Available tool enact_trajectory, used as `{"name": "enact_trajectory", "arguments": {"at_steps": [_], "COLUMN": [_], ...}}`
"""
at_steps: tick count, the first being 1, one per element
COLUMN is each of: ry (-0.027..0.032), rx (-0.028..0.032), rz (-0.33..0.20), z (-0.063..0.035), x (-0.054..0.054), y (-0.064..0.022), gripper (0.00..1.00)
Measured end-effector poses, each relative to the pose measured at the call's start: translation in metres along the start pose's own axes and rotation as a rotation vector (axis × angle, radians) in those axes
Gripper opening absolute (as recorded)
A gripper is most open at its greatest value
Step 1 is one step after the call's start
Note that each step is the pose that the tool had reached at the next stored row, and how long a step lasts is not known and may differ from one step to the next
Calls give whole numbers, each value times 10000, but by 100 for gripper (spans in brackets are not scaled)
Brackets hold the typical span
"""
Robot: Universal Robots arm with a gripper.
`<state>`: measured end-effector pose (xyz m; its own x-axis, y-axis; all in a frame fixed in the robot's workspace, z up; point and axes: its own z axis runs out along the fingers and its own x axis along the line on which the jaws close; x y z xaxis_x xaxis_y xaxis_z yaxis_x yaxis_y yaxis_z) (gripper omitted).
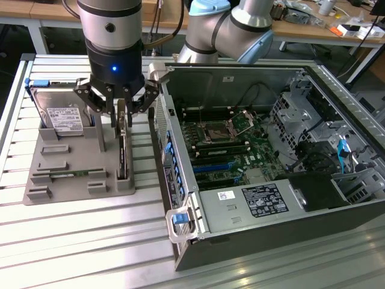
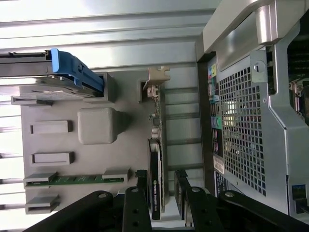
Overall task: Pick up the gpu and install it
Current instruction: 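Pick up the gpu and move the gpu toward the slot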
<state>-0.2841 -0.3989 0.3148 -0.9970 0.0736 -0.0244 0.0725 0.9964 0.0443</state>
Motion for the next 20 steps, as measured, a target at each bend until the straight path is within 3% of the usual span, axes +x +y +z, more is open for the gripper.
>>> {"name": "enact_trajectory", "arguments": {"at_steps": [20], "ry": [0], "rx": [0], "rz": [0], "z": [114], "x": [3], "y": [-5], "gripper": [36]}}
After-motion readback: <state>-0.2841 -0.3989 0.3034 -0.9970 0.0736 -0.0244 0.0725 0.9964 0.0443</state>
